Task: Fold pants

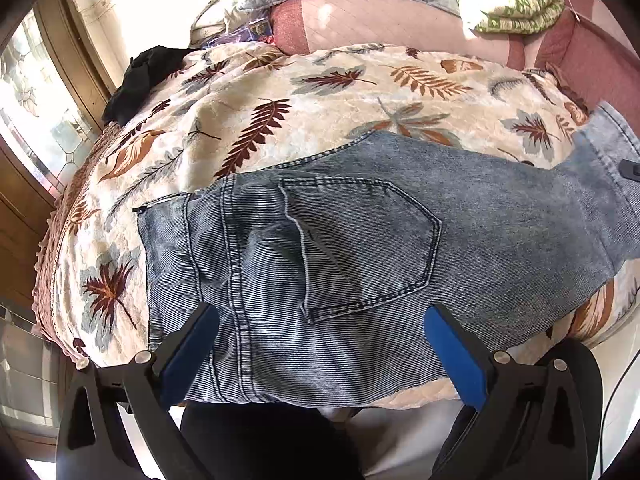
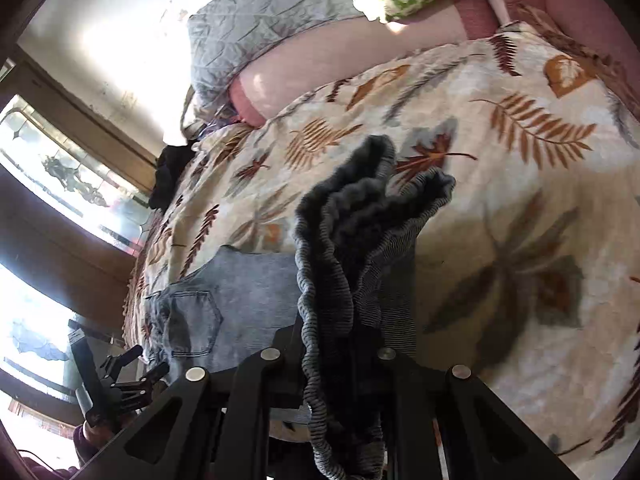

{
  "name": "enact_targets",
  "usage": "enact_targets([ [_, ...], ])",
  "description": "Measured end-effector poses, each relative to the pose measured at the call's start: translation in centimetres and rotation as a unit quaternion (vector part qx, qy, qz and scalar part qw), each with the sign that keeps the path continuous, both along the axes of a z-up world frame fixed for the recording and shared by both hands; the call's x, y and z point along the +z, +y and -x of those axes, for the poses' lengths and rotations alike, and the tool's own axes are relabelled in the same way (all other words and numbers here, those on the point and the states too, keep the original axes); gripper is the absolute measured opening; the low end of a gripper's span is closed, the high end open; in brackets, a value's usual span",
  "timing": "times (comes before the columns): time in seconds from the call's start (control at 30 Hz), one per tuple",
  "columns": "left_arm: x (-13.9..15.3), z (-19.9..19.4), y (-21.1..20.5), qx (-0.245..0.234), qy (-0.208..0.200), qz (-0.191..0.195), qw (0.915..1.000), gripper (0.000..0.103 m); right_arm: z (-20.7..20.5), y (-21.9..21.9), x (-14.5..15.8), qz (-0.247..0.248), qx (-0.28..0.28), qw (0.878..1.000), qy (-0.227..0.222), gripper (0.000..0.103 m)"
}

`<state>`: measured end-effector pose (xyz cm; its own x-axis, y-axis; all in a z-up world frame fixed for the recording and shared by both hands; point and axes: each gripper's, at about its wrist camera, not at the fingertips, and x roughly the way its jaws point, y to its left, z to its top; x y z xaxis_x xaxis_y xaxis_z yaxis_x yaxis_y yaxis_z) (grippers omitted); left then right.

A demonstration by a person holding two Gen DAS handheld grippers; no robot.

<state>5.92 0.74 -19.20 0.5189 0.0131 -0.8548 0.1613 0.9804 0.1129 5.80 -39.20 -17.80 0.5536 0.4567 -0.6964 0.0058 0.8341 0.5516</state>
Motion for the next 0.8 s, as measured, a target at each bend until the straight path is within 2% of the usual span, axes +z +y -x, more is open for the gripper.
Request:
enact_targets([
  [0.13, 0.2, 0.0, 1.3, 0.011, -0.003, 0.015, 0.9998, 0.103, -1.6, 6.8, -0.3, -0.011, 0.041, 0.999, 0.003, 0.016],
  [0.2, 0.1, 0.0, 1.8, 0.016, -0.002, 0.017, 0.9997, 0.103, -2.6, 10.2, -1.6, -0.029, 0.066, 0.997, 0.011, 0.020],
  [0.23, 0.0, 0.0, 2.0, 0.018, 0.000, 0.016, 0.9997, 0.103, -3.0, 11.8, -2.5, -0.043, 0.083, 0.995, 0.019, 0.025],
  [0.3, -0.1, 0.1, 2.5, 0.022, 0.002, 0.013, 0.9997, 0.103, -3.5, 14.4, -4.3, -0.063, 0.107, 0.992, 0.040, 0.049],
  [0.37, -0.1, 0.1, 2.9, 0.026, 0.003, 0.014, 0.9996, 0.103, -3.3, 15.4, -5.3, -0.087, 0.120, 0.988, 0.043, 0.049],
  [0.43, -0.1, 0.0, 2.8, 0.029, 0.002, 0.014, 0.9995, 0.103, -2.6, 14.4, -5.4, -0.095, 0.111, 0.989, 0.029, 0.049],
  [0.57, -0.1, -0.2, 1.0, 0.012, 0.001, 0.016, 0.9998, 0.103, -0.9, 9.7, -4.8, -0.067, 0.048, 0.997, 0.007, 0.049],
  [0.67, 0.1, -0.3, -1.5, -0.013, -0.009, 0.006, 0.9999, 0.103, 0.4, 6.5, -5.3, -0.057, 0.015, 0.998, 0.015, 0.048],
  [0.73, 0.1, -0.8, -3.5, -0.024, -0.020, -0.004, 0.9995, 0.103, 1.3, 5.5, -6.6, -0.033, 0.008, 0.999, 0.031, 0.042],
  [0.8, 0.0, -1.9, -5.7, -0.036, -0.025, -0.010, 0.9990, 0.103, 1.9, 5.1, -8.9, -0.024, 0.011, 0.998, 0.062, 0.030],
])
